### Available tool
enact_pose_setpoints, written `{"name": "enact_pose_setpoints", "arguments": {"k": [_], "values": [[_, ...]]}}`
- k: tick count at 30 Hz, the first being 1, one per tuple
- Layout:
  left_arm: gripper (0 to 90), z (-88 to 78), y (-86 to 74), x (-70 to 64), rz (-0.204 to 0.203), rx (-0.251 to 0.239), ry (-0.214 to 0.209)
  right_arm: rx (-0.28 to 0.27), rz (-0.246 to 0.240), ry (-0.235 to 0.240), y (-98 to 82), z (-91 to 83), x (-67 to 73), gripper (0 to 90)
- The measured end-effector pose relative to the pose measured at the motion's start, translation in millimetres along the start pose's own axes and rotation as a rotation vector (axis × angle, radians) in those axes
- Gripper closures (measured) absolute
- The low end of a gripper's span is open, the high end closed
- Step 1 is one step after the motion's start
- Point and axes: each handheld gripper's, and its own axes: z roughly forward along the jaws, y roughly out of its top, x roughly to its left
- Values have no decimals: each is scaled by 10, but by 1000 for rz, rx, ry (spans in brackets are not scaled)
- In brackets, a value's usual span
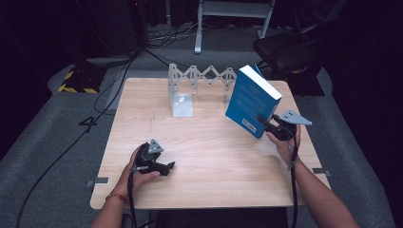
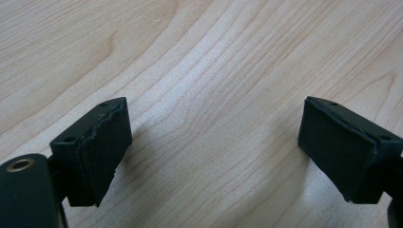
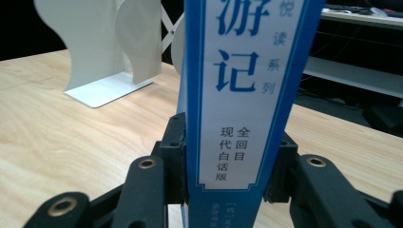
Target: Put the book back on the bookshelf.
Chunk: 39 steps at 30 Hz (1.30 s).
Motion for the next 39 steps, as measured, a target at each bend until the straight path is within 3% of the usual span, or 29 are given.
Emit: {"name": "enact_pose_setpoints", "arguments": {"k": [5,9,15,19,25,30,35,39], "values": [[112,2,-1,-3,-5,-1,-3,-1,15,-73,52,130,112,619],[114,-1,0,-4,-4,3,-6,-14,47,-163,51,196,234,620],[112,0,2,-3,1,3,-9,-16,21,-194,75,239,298,619],[113,0,2,-3,1,2,-8,-24,30,-215,90,333,327,619],[113,0,3,-5,3,3,-11,-35,37,-229,134,461,341,619],[113,0,3,-6,10,3,-15,-47,78,-253,178,565,327,619],[115,0,1,-13,10,1,-18,-52,71,-230,166,559,308,618],[118,0,1,-14,14,1,-19,-47,46,-185,108,465,259,616]]}}
